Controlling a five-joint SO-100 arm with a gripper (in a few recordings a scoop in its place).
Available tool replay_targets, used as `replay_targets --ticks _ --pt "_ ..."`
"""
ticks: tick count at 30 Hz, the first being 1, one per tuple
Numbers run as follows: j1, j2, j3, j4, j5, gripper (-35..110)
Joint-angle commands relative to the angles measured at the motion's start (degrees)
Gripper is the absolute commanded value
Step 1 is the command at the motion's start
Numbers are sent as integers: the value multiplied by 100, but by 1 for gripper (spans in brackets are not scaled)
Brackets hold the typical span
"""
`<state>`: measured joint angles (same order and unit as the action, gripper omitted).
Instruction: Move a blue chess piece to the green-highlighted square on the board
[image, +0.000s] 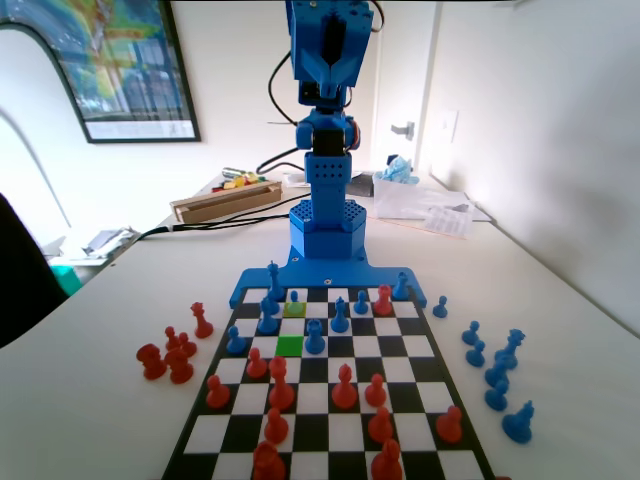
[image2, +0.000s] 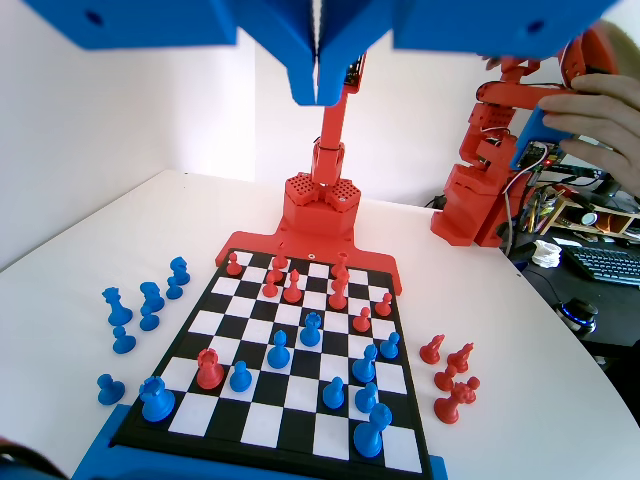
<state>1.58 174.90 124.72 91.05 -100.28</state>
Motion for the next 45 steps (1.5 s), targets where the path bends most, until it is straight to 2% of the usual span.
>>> replay_targets --ticks 1,23,29,37,45 --pt "53 18 26 -97 -70 1" --pt "-123 0 -18 -105 -123 1" --pt "-352 -721 -923 -62 -53 1" --pt "-378 -1898 -1846 325 -1406 1" --pt "316 -2813 -1951 967 -3313 1"
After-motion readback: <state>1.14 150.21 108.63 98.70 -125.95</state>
